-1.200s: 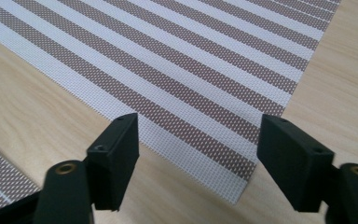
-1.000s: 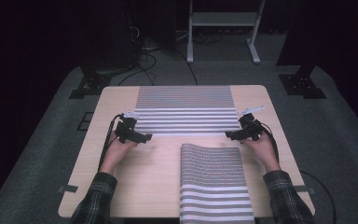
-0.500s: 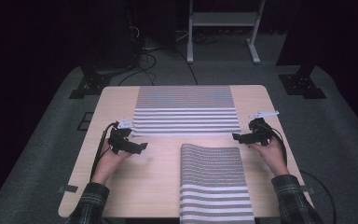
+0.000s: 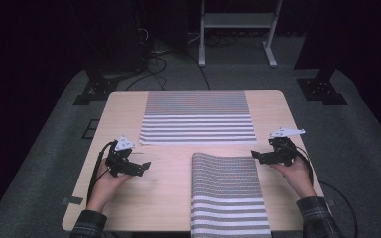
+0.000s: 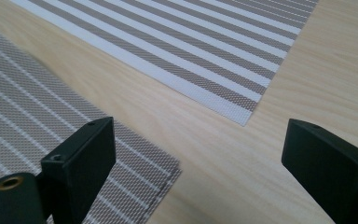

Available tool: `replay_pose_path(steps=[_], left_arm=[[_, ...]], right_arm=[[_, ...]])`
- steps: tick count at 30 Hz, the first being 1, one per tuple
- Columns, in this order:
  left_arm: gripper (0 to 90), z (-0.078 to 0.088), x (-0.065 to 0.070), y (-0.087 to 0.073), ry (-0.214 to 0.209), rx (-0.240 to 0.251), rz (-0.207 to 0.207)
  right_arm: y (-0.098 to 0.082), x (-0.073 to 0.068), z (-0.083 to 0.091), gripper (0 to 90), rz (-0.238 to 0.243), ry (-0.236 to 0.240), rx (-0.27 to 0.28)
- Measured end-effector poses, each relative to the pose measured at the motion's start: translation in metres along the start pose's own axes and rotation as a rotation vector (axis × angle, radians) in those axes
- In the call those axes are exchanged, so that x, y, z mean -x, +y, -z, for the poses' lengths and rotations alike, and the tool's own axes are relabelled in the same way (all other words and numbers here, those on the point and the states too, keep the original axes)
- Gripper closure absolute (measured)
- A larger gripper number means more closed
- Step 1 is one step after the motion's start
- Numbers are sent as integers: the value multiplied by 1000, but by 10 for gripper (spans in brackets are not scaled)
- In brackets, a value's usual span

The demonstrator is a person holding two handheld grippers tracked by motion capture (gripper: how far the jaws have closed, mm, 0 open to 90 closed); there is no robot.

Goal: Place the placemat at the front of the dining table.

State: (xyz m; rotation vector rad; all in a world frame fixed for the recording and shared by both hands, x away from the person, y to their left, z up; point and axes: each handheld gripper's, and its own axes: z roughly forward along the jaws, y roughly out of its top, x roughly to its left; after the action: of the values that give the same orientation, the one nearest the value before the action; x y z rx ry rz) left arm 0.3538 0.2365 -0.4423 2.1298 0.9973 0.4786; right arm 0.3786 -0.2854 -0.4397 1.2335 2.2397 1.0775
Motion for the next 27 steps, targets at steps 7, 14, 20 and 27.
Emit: replay_pose_path(steps=[7, 14, 20, 27], left_arm=[[0, 21, 10, -22, -2, 10, -11], [0, 34, 17, -43, 7, -2, -23], [0, 42, 23, -58, 7, -5, -16], [0, 48, 27, -73, 9, -28, -13]], right_arm=[[-19, -11, 15, 88, 30, 11, 9], [-36, -13, 24, 88, 22, 16, 1], [-51, -21, 35, 88, 49, 21, -7], [-70, -31, 47, 88, 63, 15, -27]])
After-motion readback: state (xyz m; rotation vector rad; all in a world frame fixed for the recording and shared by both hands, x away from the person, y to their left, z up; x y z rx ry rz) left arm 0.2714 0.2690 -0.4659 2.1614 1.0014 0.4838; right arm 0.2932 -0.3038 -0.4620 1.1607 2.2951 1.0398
